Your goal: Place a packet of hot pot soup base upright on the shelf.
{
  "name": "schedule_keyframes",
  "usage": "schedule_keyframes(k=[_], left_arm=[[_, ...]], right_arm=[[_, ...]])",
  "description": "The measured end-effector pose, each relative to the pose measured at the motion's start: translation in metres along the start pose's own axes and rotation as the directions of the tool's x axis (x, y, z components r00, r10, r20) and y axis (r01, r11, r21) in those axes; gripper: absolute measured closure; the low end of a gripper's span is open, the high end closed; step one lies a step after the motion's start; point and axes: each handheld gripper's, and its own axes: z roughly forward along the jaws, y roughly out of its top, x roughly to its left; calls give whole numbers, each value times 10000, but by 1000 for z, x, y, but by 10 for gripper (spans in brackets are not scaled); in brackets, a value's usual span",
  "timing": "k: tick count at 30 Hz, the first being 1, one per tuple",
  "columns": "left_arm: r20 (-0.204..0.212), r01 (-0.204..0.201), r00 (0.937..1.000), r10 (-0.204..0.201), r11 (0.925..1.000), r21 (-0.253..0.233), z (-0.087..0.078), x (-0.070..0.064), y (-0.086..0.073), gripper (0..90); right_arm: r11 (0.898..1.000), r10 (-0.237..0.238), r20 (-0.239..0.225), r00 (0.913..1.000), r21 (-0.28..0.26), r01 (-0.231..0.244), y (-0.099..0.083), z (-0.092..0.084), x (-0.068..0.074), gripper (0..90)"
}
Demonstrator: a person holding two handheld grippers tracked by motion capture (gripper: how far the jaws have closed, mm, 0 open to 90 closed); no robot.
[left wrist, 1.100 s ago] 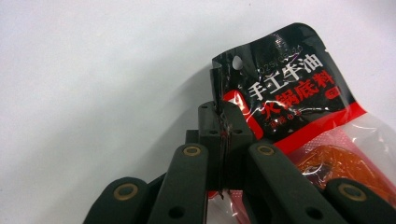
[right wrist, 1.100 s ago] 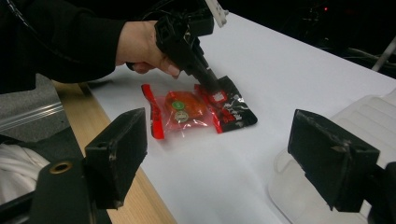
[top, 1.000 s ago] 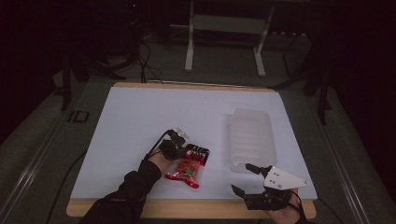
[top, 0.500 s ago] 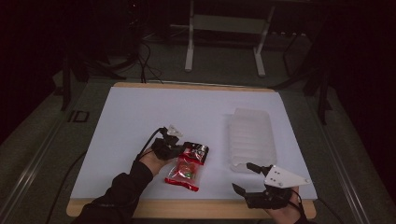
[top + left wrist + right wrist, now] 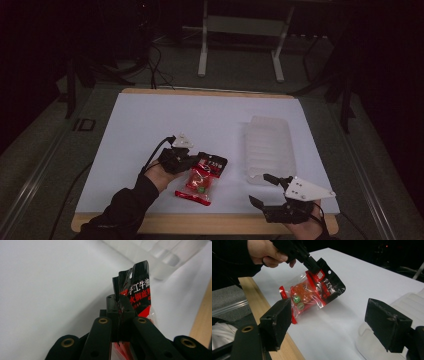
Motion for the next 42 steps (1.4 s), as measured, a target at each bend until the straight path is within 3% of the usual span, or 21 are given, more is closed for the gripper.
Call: schedule_keyframes(k=[6, 22, 31, 37, 41, 42], left_arm=[[176, -438, 9989, 444, 9984, -363, -14, -8, 5, 890], [433, -832, 9951, 888, 9897, -1168, -40, -13, 10, 891], [628, -824, 9933, 967, 9762, -2005, -56, -10, 12, 891], [778, -808, 9919, 1004, 9715, -2228, -60, -7, 9, 891], [876, -841, 9904, 1072, 9686, -2338, -62, -7, 9, 891], [873, -883, 9898, 1124, 9660, -2428, -63, -8, 8, 891]], right_arm=[[10000, -62, -80, 9999, 17, 63, 1, -1, 0, 217], [9991, -404, -2, 9992, 154, 404, 9, 1, -1, 233], [9982, -586, -144, 9982, 127, 588, 29, 12, -10, 227], [9985, -537, -420, 9977, 68, 541, 50, 15, -25, 277], [9984, -466, -741, 9962, 296, 489, 60, 19, -33, 316], [9955, -629, -1079, 9922, 640, 701, 68, 23, -38, 324]])
